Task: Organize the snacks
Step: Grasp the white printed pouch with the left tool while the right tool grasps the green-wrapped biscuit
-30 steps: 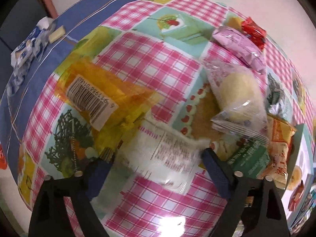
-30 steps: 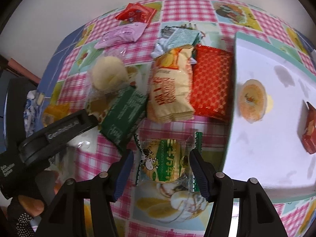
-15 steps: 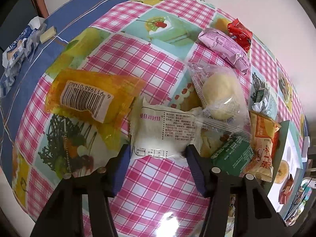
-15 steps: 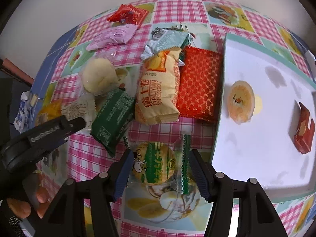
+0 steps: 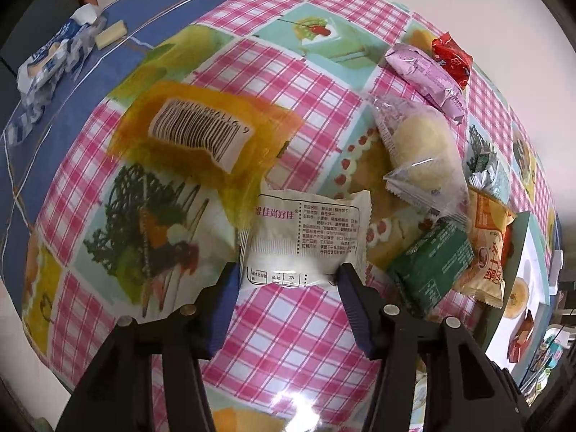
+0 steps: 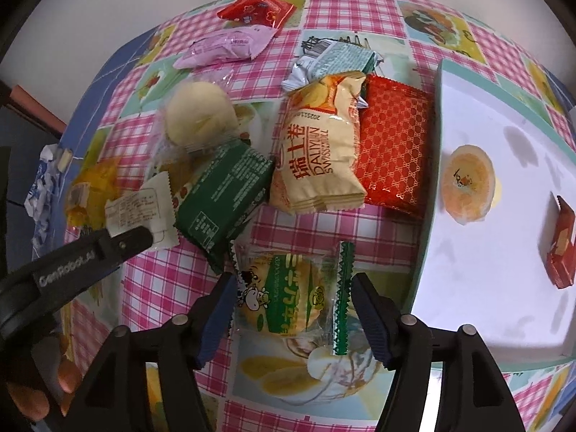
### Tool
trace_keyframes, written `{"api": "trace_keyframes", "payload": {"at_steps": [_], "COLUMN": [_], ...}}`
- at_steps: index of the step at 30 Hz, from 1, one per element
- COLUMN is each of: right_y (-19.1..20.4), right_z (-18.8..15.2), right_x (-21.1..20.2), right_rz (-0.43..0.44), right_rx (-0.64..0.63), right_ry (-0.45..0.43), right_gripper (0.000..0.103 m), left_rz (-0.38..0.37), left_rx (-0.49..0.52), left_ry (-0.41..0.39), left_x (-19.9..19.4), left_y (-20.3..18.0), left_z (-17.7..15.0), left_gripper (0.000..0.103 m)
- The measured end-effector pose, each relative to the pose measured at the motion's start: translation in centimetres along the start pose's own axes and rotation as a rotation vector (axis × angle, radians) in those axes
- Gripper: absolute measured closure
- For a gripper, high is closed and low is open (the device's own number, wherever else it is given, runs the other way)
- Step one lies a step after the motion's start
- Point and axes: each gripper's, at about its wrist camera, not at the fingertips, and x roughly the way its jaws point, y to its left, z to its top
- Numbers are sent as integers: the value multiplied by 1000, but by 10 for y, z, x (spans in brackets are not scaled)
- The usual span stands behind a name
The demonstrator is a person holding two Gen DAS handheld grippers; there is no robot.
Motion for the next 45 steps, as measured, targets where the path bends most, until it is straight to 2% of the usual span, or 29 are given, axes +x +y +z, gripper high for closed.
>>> {"api": "trace_keyframes", "payload": {"at_steps": [5, 9, 13, 19, 23, 25, 34, 36, 39, 45], "right_y": [14, 19, 17, 11, 11, 10, 14, 17, 19, 18], "right_z": [-2, -2, -2, -2, -2, -1, -3, -5, -6, -3], "right_x": [10, 13, 14, 11, 10, 10, 11, 9, 7, -1], "right_rz": [-37, -32, -29, -23, -25, -27, -47, -32, -26, -19], "right_rx": [-42, -35, -34, -19, -16, -20, -47, -53, -59, -51], "right_ry": [16, 18, 21, 23, 22, 21, 7, 3, -4, -7], "right_gripper": [30, 29, 29, 29, 29, 29, 31, 41, 46, 48], "left_rz": [-34, -31, -47, -20, 44, 31, 72, 75, 61, 14], "left_rx": [-13, -5, 13, 69, 114, 108, 143, 144, 132, 98], "left_ry": [14, -14, -41, -56, -72, -65, -89, -87, -81, -71], "left_x": [-8, -21, -37, -35, -26, -22, -21, -21, -18, -20], "left_y": [14, 26, 34, 10, 3, 4, -6, -9, -12, -8], "left_z": [-8, -8, -3, 6, 7, 8, 3, 1, -1, -1], "left_gripper": [45, 43, 32, 32, 32, 32, 32, 33, 40, 48]}}
